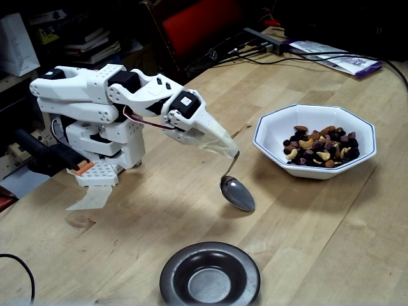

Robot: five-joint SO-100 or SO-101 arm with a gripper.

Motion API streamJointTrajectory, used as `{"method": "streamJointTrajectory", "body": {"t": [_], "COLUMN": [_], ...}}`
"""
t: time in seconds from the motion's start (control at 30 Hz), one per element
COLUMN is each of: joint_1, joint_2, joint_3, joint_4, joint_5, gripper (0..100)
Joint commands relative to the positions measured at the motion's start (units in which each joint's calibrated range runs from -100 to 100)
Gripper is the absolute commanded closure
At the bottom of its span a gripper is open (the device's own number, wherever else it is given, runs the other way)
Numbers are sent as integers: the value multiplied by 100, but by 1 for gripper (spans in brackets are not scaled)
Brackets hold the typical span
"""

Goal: Use spoon to transfer food from the white bowl to brown plate

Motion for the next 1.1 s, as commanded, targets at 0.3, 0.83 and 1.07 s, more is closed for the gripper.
{"method": "streamJointTrajectory", "body": {"t": [0.3,0.83,1.07], "joint_1": [-9,20,6], "joint_2": [-35,-44,42], "joint_3": [1,-442,-2212], "joint_4": [1003,1027,1090], "joint_5": [20,20,20], "gripper": [96,96,96]}}
